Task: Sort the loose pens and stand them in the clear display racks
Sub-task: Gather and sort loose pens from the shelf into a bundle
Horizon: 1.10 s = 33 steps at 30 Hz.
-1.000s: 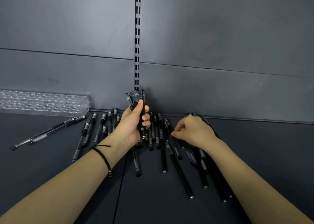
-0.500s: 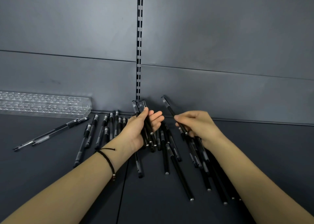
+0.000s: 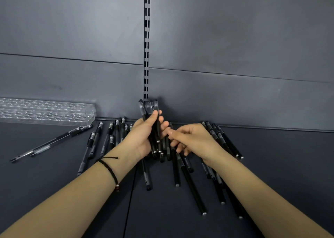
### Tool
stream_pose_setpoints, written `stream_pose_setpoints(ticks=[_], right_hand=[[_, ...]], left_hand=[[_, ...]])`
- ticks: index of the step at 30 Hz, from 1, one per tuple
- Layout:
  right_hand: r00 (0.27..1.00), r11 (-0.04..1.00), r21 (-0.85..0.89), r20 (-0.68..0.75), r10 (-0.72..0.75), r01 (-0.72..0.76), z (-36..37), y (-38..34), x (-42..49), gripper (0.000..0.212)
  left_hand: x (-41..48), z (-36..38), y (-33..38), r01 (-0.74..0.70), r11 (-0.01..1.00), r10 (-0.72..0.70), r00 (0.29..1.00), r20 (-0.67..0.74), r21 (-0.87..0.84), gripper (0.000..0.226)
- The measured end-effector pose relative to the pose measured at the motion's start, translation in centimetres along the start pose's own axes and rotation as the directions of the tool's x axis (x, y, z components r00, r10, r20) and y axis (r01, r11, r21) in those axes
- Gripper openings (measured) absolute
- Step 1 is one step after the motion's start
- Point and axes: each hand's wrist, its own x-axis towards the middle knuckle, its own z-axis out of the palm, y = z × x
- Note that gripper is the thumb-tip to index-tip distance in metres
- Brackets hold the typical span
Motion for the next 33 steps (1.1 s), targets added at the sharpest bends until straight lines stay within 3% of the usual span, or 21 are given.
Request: stream_pose_setpoints(ticks=[5, 9, 18, 23, 29, 33], right_hand=[[0.996, 0.893, -0.442, 0.038, -0.079, 0.088, -0.7, 0.4, -0.2, 0.015], [0.999, 0.793, -0.607, 0.044, -0.029, 0.049, -0.9, 0.1, -0.4, 0.017], [0.995, 0.716, -0.697, -0.091, -0.035, -0.039, -0.6, 0.3, 1.4, 0.018], [0.987, 0.673, -0.728, -0.158, 0.02, -0.13, -0.7, 0.0, 3.0, 0.04], [0.982, 0.581, -0.791, -0.146, 0.123, -0.191, -1.2, -1.0, 3.3, 0.057], [0.983, 0.613, -0.769, -0.116, 0.145, -0.181, -1.5, -1.1, 3.0, 0.057]], left_hand=[[1.2, -1.7, 1.4, -0.017, 1.0, 0.016, 0.997, -0.071, -0.011, 0.016], [1.5, -1.8, 1.3, 0.003, 1.0, -0.005, 0.995, -0.096, -0.028, 0.017], [1.8, -2.1, 1.4, -0.002, 0.999, -0.004, 0.992, -0.123, -0.051, 0.017], [1.5, -1.9, 1.4, 0.003, 0.999, -0.009, 0.992, -0.127, -0.042, 0.017], [1.4, -1.7, 1.3, 0.008, 0.999, -0.011, 0.993, -0.117, -0.033, 0.015], [1.3, -1.7, 1.1, 0.01, 1.0, -0.012, 0.995, -0.099, -0.017, 0.016]])
